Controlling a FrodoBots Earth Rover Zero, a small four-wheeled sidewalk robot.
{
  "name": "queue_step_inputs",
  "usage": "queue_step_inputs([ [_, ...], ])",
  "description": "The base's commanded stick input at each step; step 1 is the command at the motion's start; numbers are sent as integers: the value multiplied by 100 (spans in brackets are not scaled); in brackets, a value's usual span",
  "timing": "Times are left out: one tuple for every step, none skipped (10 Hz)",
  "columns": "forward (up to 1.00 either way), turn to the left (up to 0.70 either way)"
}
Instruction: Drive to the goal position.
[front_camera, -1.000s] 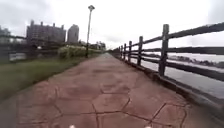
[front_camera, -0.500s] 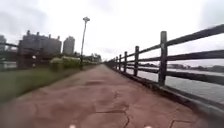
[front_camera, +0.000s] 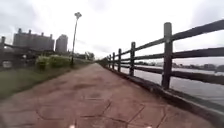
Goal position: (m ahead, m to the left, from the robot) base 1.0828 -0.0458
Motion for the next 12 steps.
queue_step_inputs([
  [100, 14],
  [100, 14],
  [100, 14],
  [100, 14],
  [100, 14],
  [100, 14],
  [100, 14],
  [100, 14],
  [100, 14],
  [99, 14],
  [82, 11],
  [65, 9],
])
